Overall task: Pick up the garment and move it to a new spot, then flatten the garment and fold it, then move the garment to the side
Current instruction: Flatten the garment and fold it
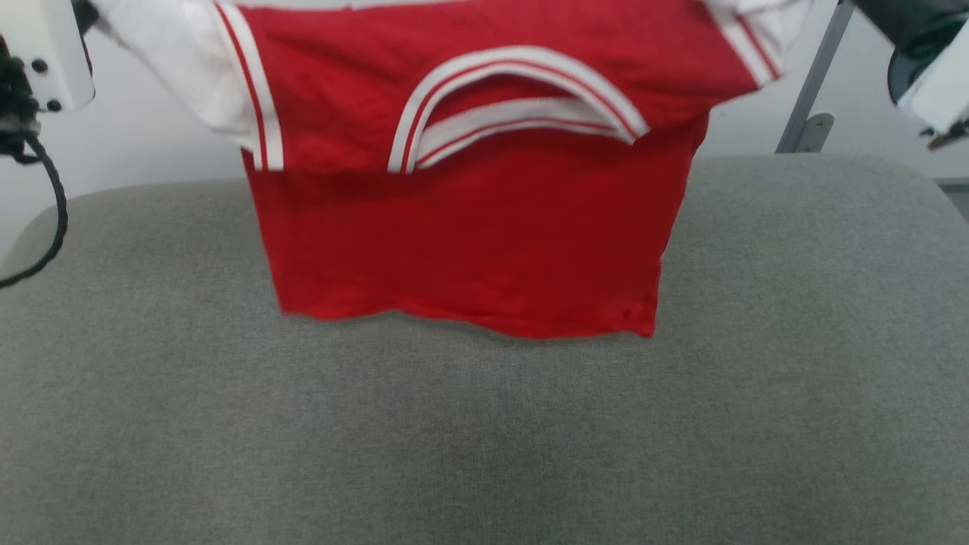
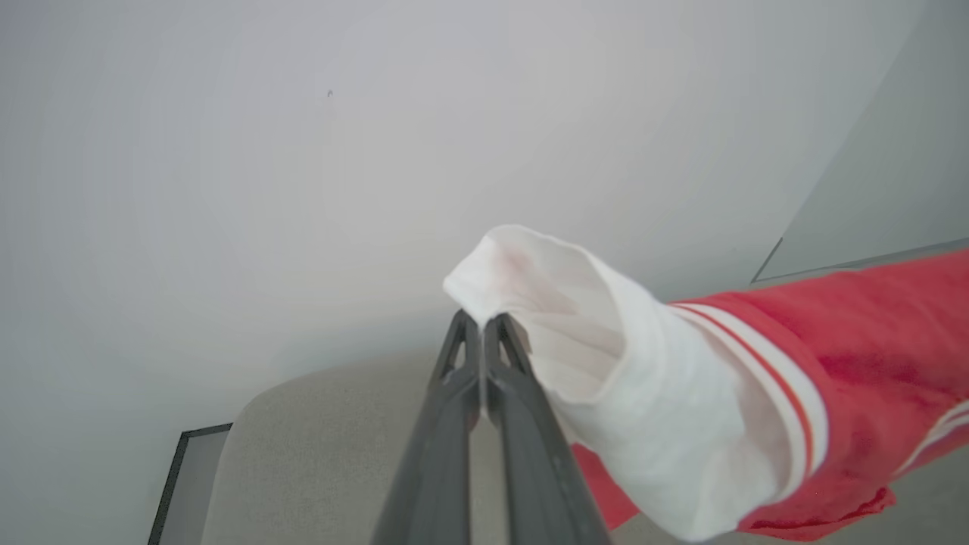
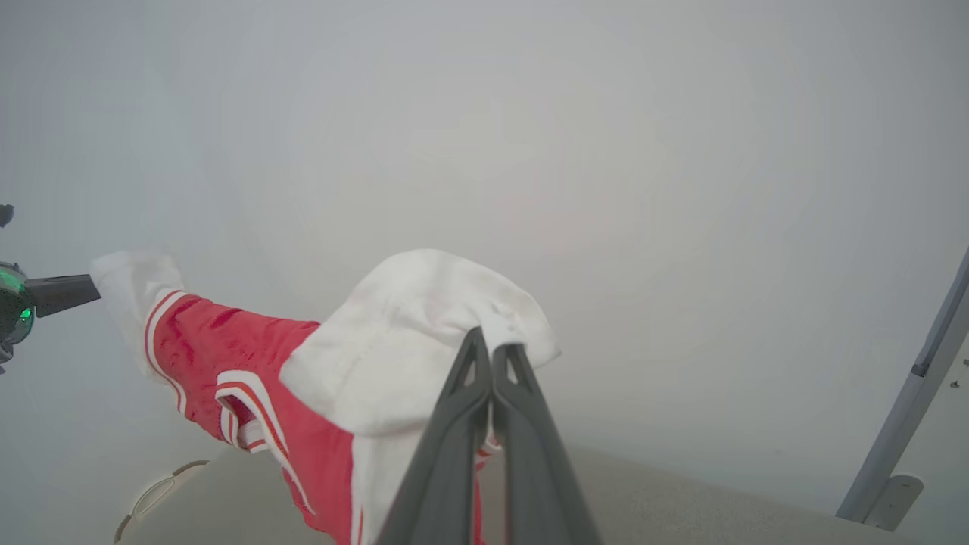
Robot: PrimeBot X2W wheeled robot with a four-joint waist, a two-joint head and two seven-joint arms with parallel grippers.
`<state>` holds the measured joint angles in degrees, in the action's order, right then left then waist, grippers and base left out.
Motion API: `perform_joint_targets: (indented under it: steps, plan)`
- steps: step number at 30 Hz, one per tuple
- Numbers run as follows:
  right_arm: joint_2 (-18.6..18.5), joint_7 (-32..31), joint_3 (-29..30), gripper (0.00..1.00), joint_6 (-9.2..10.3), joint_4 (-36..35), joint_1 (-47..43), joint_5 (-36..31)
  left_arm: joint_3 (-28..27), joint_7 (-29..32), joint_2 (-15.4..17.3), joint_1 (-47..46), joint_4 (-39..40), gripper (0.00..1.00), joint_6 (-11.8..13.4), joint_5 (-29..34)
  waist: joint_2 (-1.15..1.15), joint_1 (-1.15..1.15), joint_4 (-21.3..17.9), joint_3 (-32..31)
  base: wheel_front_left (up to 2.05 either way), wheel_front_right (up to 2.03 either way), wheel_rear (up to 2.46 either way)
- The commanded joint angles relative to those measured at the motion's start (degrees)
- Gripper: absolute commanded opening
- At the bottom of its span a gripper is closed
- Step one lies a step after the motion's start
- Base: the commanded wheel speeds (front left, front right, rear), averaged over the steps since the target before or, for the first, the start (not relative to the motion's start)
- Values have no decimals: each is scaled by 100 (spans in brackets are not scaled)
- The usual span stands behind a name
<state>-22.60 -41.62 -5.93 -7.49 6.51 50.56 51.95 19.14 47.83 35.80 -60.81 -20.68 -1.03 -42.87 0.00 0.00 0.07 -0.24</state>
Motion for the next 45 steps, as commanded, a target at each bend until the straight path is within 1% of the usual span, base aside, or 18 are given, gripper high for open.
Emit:
perform_joint_targets:
  steps: [1,6,7,12,15,21,23,25,28,31,33,35,38,40,41,42,44,45]
  plan:
    - [25,246,-42,0,0,134,167,-152,40,-183,-53,-185,-61,0,-78,106,0,0,-17,82,0,0,0]
    - [123,982,-250,0,0,611,646,-596,156,-840,-222,-615,-349,0,-250,390,0,0,-43,484,0,0,0]
    - [123,982,-250,0,0,611,646,-596,156,-840,-222,-615,-349,0,-250,390,0,0,-43,484,0,0,0]
    - [234,1984,-554,0,0,1382,1311,-1186,268,-1687,-479,-1238,-848,0,-394,718,0,0,-82,1011,0,0,0]
    - [337,2824,-687,0,0,1932,1768,-1590,335,-2381,-598,-1658,-1182,0,-447,980,0,0,-94,1297,0,0,0]
    - [470,4555,-959,0,0,2928,2609,-2443,351,-4125,-805,-2420,-1804,0,-479,1449,0,0,-66,1703,0,0,0]
    - [481,4984,-1153,0,0,3198,2795,-2649,347,-4687,-888,-2548,-2012,0,-509,1464,0,0,-44,1794,0,0,0]
    - [449,5278,-1374,0,0,3433,2894,-2836,440,-5201,-928,-2560,-2166,0,-557,1556,0,0,-11,1872,0,0,0]
    - [474,5406,-1701,0,0,3740,2790,-2742,546,-5574,-977,-2269,-2571,0,-604,1444,0,0,34,1954,0,0,0]
    - [464,5327,-2138,0,0,3943,2501,-2480,639,-5706,-1085,-1980,-2943,0,-639,1229,0,0,82,2014,0,0,0]
    - [441,5200,-2388,0,0,3980,2263,-2144,714,-5740,-1135,-1766,-3160,0,-641,1142,0,0,109,2032,0,0,0]
    - [354,5023,-2668,0,0,3932,2021,-1779,792,-5612,-1207,-1532,-3371,0,-646,961,0,0,142,2033,0,0,0]
    - [229,4641,-3074,0,0,3708,1584,-1156,928,-5349,-1211,-1256,-3618,0,-642,763,0,0,166,2009,0,0,0]
    - [61,4368,-3228,0,0,3495,1344,-696,1049,-5136,-1203,-1102,-3702,0,-643,609,0,0,182,1962,0,0,0]
    - [-28,4228,-3345,0,0,3357,1231,-525,1084,-4922,-1188,-978,-3792,0,-643,492,0,0,178,1930,0,0,0]
    - [-99,4071,-3441,0,0,3208,1079,-271,1192,-4780,-1155,-868,-3786,0,-644,503,0,0,178,1888,0,0,0]
    - [-315,3777,-3624,0,0,2895,807,90,1175,-4400,-1147,-645,-3817,0,-644,176,0,0,179,1799,0,0,0]
    - [-432,3636,-3684,0,0,2741,658,299,1269,-4208,-1120,-499,-3792,0,-644,154,0,0,187,1741,0,0,0]
